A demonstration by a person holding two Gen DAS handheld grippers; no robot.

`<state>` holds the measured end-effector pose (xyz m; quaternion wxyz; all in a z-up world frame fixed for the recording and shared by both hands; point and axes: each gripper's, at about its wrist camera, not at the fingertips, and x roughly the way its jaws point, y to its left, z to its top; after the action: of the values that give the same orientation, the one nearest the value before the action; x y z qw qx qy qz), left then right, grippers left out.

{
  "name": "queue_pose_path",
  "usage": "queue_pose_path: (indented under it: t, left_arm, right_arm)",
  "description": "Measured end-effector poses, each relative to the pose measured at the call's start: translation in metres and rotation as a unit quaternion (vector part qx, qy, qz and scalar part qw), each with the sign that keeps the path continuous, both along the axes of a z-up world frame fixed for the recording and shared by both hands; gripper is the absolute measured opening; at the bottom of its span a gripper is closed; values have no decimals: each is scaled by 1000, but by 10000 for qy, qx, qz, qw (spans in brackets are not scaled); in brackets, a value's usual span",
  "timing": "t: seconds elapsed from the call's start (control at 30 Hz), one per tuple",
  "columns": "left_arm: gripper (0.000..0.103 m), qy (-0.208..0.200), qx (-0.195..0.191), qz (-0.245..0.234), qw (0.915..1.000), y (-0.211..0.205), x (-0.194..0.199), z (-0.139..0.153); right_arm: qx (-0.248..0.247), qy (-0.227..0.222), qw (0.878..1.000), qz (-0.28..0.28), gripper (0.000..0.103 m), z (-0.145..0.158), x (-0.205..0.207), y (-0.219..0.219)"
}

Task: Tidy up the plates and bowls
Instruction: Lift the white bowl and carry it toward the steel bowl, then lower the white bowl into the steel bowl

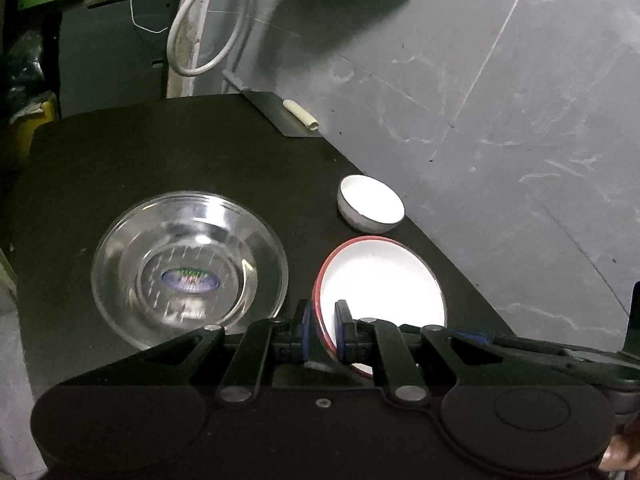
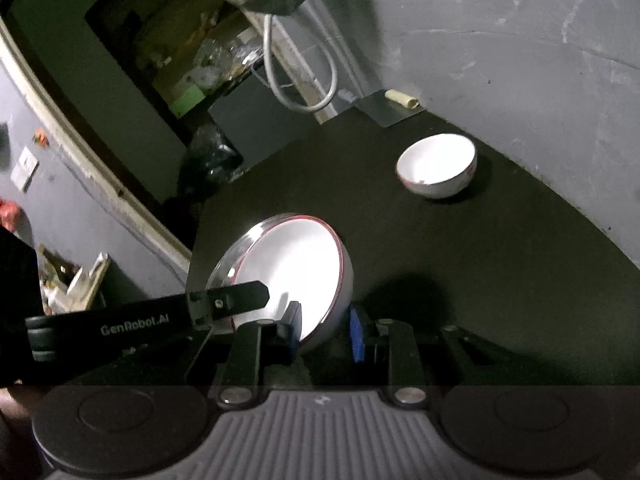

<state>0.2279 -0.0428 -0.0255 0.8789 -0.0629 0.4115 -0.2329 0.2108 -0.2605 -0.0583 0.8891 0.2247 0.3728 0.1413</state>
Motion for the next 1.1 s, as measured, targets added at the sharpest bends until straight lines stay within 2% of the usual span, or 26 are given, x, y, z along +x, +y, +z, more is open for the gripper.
queue_pose_path:
  t: [0.13, 0.43, 0.67, 1.1]
  left_arm:
    - [12, -93, -56, 23, 9999, 15, -20, 3]
    - [12, 173, -203, 293, 9992, 46, -56, -8]
    - [13, 617, -291, 404, 9969, 57, -64, -19]
    - [15, 989, -154, 530, 9936, 54, -63, -24]
  right_arm:
    - [-148, 47, 9995, 273, 28, 4, -19, 15]
    - [-405, 283, 9956, 790, 28, 7, -43, 45]
    - [-631, 531, 9928, 869, 28, 6, -44, 56]
    - [-817, 795, 9881, 1033, 28, 3, -29, 62]
